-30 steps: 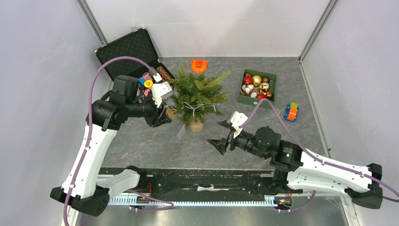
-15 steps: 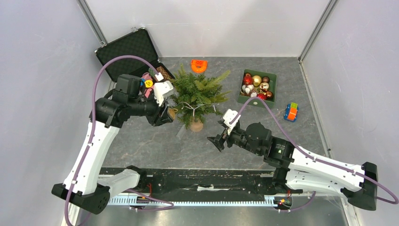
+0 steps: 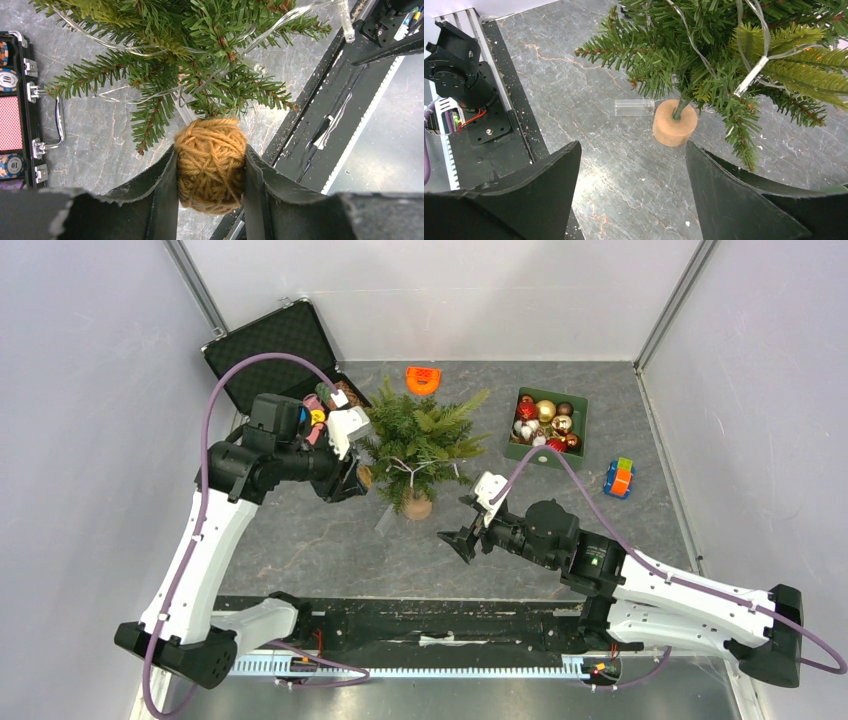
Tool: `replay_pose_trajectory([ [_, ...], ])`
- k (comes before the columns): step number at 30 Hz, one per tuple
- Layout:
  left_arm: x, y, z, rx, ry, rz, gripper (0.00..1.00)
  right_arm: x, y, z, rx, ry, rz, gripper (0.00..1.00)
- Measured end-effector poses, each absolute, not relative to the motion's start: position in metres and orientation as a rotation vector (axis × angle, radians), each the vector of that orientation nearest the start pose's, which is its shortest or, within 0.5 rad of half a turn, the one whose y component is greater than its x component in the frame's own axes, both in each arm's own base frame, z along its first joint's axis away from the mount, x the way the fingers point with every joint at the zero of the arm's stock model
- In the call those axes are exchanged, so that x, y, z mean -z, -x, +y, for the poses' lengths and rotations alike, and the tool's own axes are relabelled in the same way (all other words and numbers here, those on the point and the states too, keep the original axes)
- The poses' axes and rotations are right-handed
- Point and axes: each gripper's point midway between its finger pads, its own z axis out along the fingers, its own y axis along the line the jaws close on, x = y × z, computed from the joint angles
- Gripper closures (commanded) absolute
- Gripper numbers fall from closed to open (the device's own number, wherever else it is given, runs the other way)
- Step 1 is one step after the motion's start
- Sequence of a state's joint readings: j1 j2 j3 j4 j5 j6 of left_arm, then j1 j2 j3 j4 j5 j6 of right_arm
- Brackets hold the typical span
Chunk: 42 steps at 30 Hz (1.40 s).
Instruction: Decorate the small christmas tree
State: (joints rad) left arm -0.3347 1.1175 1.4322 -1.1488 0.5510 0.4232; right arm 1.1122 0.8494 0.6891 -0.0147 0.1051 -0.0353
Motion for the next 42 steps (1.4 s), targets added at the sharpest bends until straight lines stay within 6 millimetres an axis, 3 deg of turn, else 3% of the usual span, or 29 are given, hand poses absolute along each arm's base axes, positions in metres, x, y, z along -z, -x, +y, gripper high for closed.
replay_pose_trajectory([
  [7, -0.285, -0.209, -0.154, 0.616, -1.091, 2.063, 0.98, -0.259, -0.152, 0.306, -0.793, 0.948, 1.488, 0.38],
  [10, -0.287, -0.207, -0.154, 0.614, -1.09, 2.053, 0.98, -0.276, -0.137, 0.327, -0.851, 0.988, 1.419, 0.39],
  [14, -0.292, -0.204, -0.152, 0.606, -1.087, 2.032, 0.98, -0.316, -0.123, 0.36, -0.887, 0.973, 1.307, 0.43],
  [17, -0.292, -0.202, -0.152, 0.607, -1.088, 2.023, 0.98, -0.346, -0.133, 0.375, -0.856, 0.866, 1.283, 0.44],
  [22, -0.288, -0.199, -0.152, 0.618, -1.09, 2.031, 0.98, -0.374, -0.167, 0.398, -0.737, 0.72, 1.318, 0.45],
  [27, -0.288, -0.198, -0.153, 0.629, -1.093, 2.023, 0.98, -0.373, -0.189, 0.415, -0.645, 0.712, 1.375, 0.52],
  [34, -0.289, -0.196, -0.153, 0.629, -1.092, 2.009, 0.98, -0.362, -0.215, 0.416, -0.568, 0.729, 1.449, 0.59],
  [42, -0.288, -0.196, -0.153, 0.628, -1.092, 2.005, 0.98, -0.353, -0.218, 0.413, -0.545, 0.749, 1.479, 0.59],
])
